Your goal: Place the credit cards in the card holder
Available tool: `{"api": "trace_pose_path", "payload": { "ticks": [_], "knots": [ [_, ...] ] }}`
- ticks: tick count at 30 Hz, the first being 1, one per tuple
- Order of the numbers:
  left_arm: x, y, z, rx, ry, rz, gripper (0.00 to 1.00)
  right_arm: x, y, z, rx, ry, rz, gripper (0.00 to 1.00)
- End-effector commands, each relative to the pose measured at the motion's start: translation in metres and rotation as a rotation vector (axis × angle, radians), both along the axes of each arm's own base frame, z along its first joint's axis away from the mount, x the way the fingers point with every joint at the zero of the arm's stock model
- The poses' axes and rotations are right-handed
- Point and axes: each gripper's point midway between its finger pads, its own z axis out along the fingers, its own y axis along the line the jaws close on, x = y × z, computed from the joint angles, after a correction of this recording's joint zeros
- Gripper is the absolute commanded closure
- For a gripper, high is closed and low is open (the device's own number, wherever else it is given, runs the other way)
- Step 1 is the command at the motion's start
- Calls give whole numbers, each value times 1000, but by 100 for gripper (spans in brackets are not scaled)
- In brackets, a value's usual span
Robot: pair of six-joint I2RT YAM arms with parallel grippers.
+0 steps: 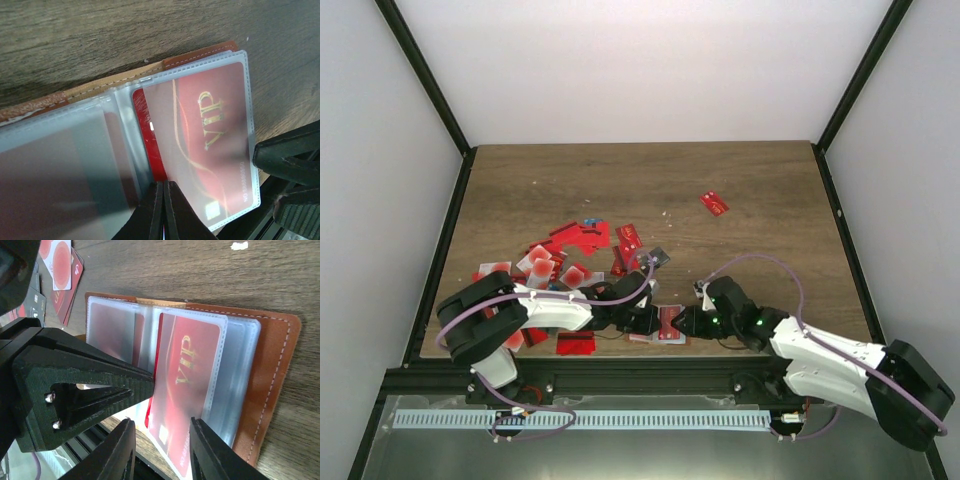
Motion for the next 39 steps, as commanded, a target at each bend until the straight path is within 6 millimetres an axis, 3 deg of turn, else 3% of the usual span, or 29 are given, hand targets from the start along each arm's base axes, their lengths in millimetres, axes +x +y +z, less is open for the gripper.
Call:
{"api": "trace_pose_path", "payload": {
  "ticks": [1, 12, 23, 39],
  "knots": [
    [-6, 7, -16, 57, 19, -12, 96, 2, 0, 0, -8, -12, -8, 66],
    [-7, 9, -17, 62, 21, -10, 96, 3, -11, 2, -22, -33, -55, 58],
    [-7, 8, -17, 59, 21, -11, 96, -2, -3, -12, -3, 14, -28, 58],
    [-5, 4, -15, 51, 15, -18, 96, 0, 11, 3, 49, 4, 14, 65]
  ]
}}
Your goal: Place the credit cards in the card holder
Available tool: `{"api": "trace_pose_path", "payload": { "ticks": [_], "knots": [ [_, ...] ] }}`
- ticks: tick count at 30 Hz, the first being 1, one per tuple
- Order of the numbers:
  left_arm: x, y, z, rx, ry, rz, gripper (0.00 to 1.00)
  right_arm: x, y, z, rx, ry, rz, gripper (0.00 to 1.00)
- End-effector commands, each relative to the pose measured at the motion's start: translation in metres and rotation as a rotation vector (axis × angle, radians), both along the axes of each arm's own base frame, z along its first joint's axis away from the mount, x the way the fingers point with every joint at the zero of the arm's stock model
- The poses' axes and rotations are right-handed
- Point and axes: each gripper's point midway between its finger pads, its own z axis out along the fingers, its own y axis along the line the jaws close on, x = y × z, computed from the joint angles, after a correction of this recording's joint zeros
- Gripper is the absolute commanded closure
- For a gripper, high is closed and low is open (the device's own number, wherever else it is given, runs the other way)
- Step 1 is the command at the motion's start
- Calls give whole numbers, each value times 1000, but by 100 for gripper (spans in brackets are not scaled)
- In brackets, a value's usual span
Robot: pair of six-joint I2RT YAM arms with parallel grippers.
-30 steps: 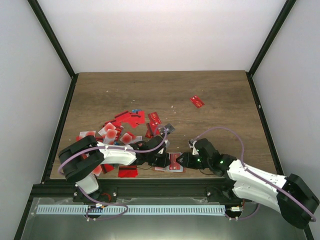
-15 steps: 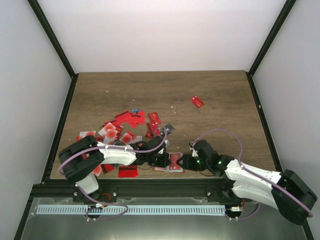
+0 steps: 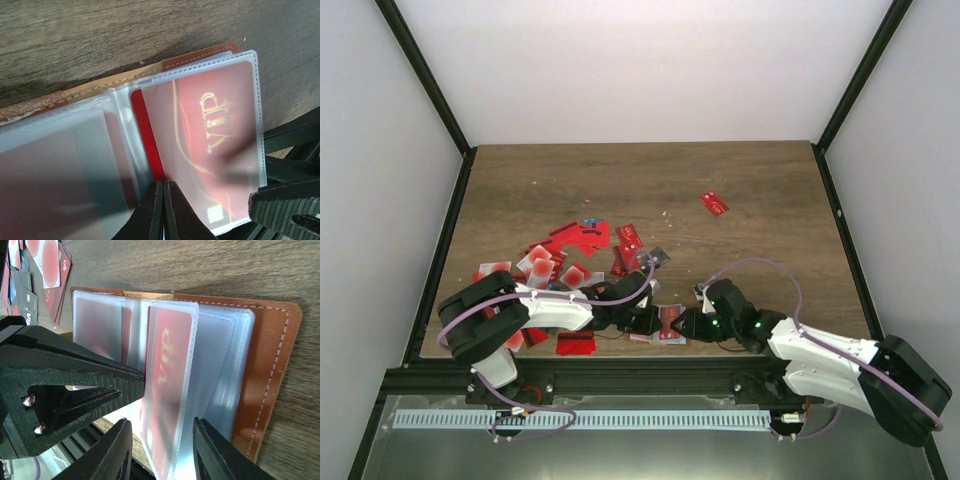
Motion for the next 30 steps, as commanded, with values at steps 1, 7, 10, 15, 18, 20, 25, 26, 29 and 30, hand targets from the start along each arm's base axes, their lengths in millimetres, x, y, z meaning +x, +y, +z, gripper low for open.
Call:
{"api": "trace_pose_path", "payload": {
  "ticks": [1, 7, 10, 15, 18, 20, 25, 26, 29, 30],
  "knots": [
    [-5, 6, -15, 59, 15, -13, 96, 3, 13, 16, 43, -26, 32, 65],
    [2, 1, -2, 48, -16, -6, 96, 4, 23, 30, 55, -44, 52, 65],
    [8, 3, 13, 54, -53, 10, 96, 6, 30, 40, 62, -58, 65, 65],
    [18, 17, 36, 88, -120, 48, 96, 8, 44, 49, 59, -71, 85, 65],
    [20, 35, 46, 115, -152, 84, 96, 8, 54, 50, 54, -70, 105, 65],
    [22, 49, 52, 122, -170, 114, 96, 8, 63, 49, 47, -66, 119, 65],
    [30, 96, 62, 165, -215, 219, 95, 10, 94, 41, 19, -55, 172, 65],
    [33, 106, 61, 179, -221, 243, 94, 11, 100, 41, 16, -54, 184, 65],
    [39, 137, 58, 208, -232, 316, 93, 18, 118, 43, 6, -68, 214, 65],
    [41, 144, 57, 209, -233, 337, 89, 23, 122, 46, -2, -83, 217, 65]
  ]
}}
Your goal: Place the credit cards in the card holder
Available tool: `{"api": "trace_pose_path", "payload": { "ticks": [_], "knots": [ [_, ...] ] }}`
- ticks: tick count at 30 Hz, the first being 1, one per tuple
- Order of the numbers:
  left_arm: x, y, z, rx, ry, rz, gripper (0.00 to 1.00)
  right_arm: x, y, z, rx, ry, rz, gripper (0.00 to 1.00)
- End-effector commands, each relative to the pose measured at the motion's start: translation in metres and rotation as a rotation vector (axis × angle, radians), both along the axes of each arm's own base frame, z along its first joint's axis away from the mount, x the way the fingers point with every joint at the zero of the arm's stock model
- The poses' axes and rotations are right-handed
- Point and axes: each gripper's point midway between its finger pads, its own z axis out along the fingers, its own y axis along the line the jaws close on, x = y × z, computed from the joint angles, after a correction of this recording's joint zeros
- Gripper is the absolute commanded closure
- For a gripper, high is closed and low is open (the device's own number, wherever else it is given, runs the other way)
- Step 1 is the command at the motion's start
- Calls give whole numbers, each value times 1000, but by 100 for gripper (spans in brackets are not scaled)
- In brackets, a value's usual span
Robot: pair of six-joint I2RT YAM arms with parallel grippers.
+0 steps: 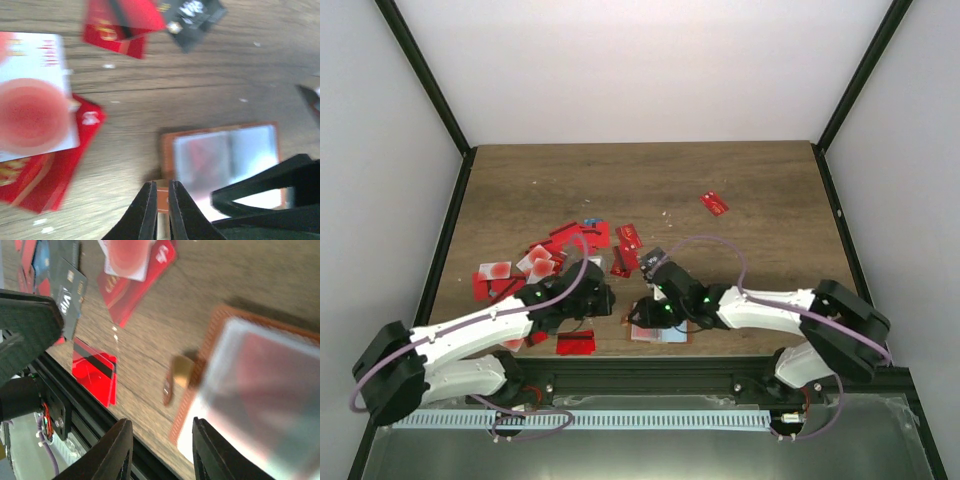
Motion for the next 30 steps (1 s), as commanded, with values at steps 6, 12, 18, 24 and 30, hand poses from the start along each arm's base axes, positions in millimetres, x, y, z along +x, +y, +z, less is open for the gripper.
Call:
{"api": "trace_pose_path", "payload": {
  "ticks": [6, 12, 18, 24, 30],
  "knots": [
    [14, 86, -20, 96, -23, 209, 64, 50, 51, 53, 4, -208, 37, 62],
    [26, 107, -23, 100, -30, 301, 55, 73, 69, 48, -3, -219, 50, 61],
    [27, 133, -18, 142, -35, 462, 53, 78, 97, 43, 57, -186, 114, 61],
    [17, 168, -3, 122, -71, 658, 59, 71, 124, 35, 136, -137, 210, 61],
    [1, 174, -16, 105, -7, 715, 73, 69, 143, 30, 187, -120, 282, 61]
  ]
}}
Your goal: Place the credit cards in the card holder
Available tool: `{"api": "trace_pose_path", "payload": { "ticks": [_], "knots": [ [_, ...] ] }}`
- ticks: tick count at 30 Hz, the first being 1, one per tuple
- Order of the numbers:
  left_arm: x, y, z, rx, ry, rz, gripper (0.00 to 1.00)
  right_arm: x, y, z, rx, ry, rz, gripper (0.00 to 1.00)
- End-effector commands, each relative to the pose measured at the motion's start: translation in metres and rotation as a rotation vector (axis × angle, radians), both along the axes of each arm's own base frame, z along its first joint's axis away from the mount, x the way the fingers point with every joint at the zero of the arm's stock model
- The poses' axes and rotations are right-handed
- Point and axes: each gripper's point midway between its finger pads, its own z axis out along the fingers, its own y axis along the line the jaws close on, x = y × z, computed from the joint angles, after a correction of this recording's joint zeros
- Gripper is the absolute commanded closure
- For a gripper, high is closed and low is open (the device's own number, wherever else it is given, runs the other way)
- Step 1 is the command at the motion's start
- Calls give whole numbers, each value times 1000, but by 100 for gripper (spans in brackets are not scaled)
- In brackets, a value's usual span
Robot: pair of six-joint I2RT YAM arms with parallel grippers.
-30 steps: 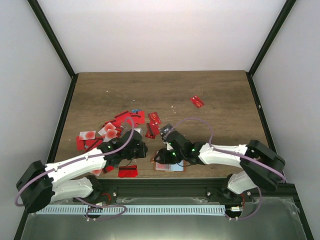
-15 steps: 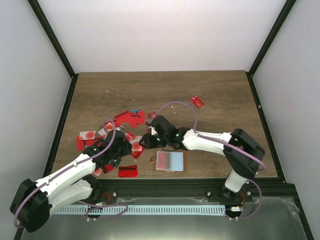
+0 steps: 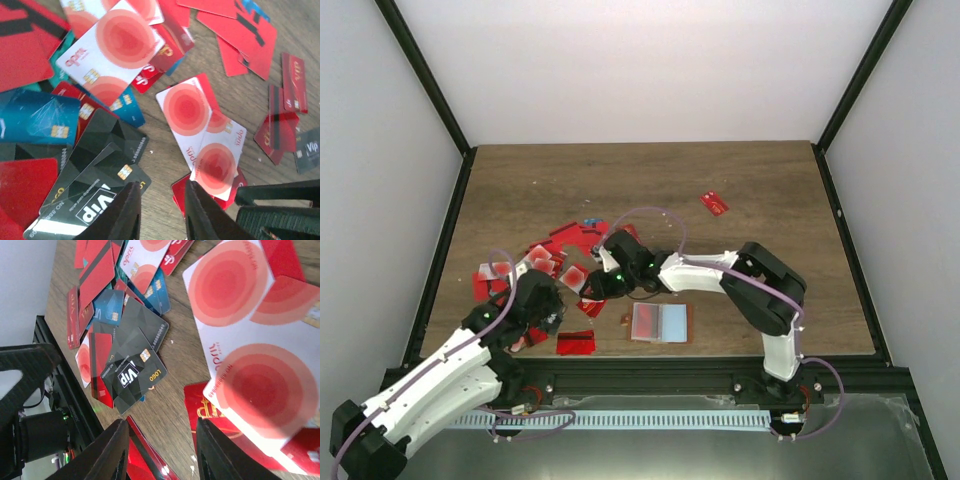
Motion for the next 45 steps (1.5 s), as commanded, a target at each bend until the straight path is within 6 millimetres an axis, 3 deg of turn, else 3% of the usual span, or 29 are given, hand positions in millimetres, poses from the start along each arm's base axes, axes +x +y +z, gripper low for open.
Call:
{"api": "trace_pose_path", "payload": {
  "ticks": [1, 7, 12, 16, 22, 37, 45],
  "knots": [
    [-17, 15, -22, 14, 84, 93, 76, -1, 24, 16, 97, -15, 96, 61],
    [-32, 26, -39, 31, 151, 151, 84, -3, 39, 7, 122, 4, 161, 60],
    [-40, 40, -46, 56, 158, 221, 69, -15, 49, 4, 139, 21, 207, 59],
    [-45, 45, -55, 59, 169, 243, 65, -35, 64, 1, 148, 36, 257, 59],
    [-48, 45, -65, 30, 166, 245, 58, -40, 76, -8, 143, 51, 271, 61],
    [-46, 37, -67, -5, 153, 205, 56, -26, 75, -49, 41, 48, 202, 71],
    [-45, 36, -68, 17, 172, 204, 49, -20, 65, -59, -14, 18, 176, 73]
  ]
}}
